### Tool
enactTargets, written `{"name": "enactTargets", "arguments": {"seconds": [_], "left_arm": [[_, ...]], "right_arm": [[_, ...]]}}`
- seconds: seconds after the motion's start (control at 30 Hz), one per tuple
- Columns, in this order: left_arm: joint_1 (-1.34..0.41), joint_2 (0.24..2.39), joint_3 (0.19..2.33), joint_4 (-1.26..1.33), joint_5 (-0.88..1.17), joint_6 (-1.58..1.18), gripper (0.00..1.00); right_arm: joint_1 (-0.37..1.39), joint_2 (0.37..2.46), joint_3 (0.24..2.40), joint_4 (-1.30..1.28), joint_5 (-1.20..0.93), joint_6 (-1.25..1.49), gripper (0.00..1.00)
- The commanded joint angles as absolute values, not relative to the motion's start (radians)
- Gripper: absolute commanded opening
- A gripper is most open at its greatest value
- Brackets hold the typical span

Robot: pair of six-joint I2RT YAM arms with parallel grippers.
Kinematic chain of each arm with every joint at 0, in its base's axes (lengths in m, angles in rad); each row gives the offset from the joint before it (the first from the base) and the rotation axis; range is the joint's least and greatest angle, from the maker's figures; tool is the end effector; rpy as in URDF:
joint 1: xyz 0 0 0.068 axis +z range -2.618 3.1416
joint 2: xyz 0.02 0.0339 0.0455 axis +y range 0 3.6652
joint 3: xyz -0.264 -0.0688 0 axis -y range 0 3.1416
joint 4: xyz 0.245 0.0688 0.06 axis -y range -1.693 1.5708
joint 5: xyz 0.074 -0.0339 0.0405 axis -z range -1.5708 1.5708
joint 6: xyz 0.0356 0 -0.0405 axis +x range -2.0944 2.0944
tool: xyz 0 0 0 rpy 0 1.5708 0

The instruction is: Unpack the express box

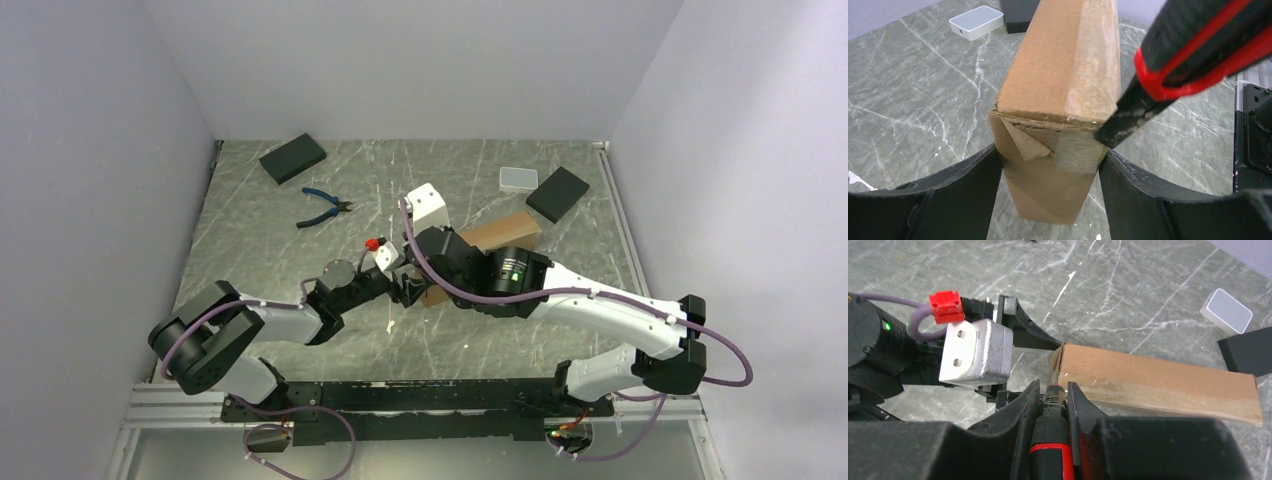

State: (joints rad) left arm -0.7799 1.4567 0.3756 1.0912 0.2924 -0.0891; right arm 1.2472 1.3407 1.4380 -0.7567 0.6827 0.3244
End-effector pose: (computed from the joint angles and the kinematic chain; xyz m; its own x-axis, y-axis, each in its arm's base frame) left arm 0.1821 -0.1945 0.1889 -0.0710 -0.0496 -0.9962 0.8754 0.4756 -0.0861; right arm 0.1097 0.2565 0.3918 -0.3686 -0.3212 -0.8723 -0.4849 0.8671 -0.1144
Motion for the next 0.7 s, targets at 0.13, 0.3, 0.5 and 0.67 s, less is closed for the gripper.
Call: {"name": "enactTargets", "arguments": {"seconds": [0.13,0.3,0.5,0.67], "left_arm": [[-0.795,1.446,0.395,1.118,0.288,-0.060,0.72],[-0.802,1.431,0.389,1.103,0.280,-0.054,0.71],[-0.802,1.431,0.387,1.101,0.278,-0.054,0.71],[-0.803,1.440,0.389,1.111,0.279,-0.058,0.71]], "right_arm": [[1.212,1.317,1.519,-0.611,0.745,0.255,0.00],[1.182,1.336,1.508,-0.578,0.729,0.244,0.00],[1.171,1.339,1.509,-0.559,0.701,0.242,0.00],[1.171,1.330,1.507,-0.555,0.678,0.248,0.00]]}}
